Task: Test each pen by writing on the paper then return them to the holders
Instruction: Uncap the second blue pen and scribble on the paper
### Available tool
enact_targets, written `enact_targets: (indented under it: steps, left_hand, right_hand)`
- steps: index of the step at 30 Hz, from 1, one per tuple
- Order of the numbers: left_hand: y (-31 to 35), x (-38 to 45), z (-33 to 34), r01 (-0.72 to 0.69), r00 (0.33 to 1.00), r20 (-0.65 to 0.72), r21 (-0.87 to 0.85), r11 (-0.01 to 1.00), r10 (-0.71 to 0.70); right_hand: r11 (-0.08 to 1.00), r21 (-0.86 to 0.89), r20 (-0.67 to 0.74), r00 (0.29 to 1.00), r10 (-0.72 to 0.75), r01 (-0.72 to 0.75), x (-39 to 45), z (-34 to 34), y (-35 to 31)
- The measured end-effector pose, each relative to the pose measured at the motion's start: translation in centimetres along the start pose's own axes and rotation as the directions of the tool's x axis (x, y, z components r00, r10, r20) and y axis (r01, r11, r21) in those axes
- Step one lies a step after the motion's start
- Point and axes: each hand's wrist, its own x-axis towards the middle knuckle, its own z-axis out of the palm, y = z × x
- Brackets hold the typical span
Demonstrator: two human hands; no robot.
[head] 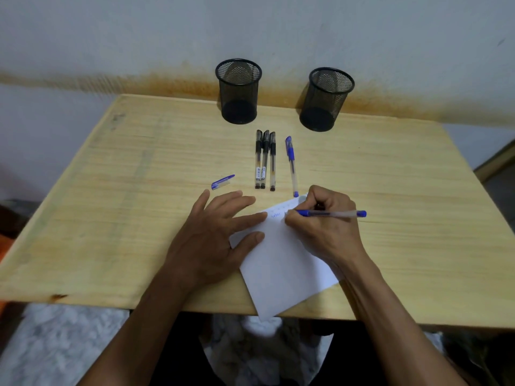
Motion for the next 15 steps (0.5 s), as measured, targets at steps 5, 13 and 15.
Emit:
enact_targets:
  steps: [5,13,15]
  left_hand:
    - [0.02,0.04,0.05,0.01,1.0,0.005,-0.003,1.0,-0.01]
    - [0.03,-0.04,0.01,0.011,1.0,-0.005,-0.01,1.0,-0.011]
    - [0.06,-0.03,-0.02,0.014,1.0,-0.01,-0.015,1.0,-0.015]
  right_hand:
    - [1.0,0.007,0.0,1.0,-0.006,0.006,0.05,-0.05,0.31]
    - [0.999,0.039,-0.001,1.0,0.025,-0.025,0.11,0.09,0.37]
    - [0.999,0.036,-0.008,1.0,0.026,-0.025,0.12,0.16,0.4]
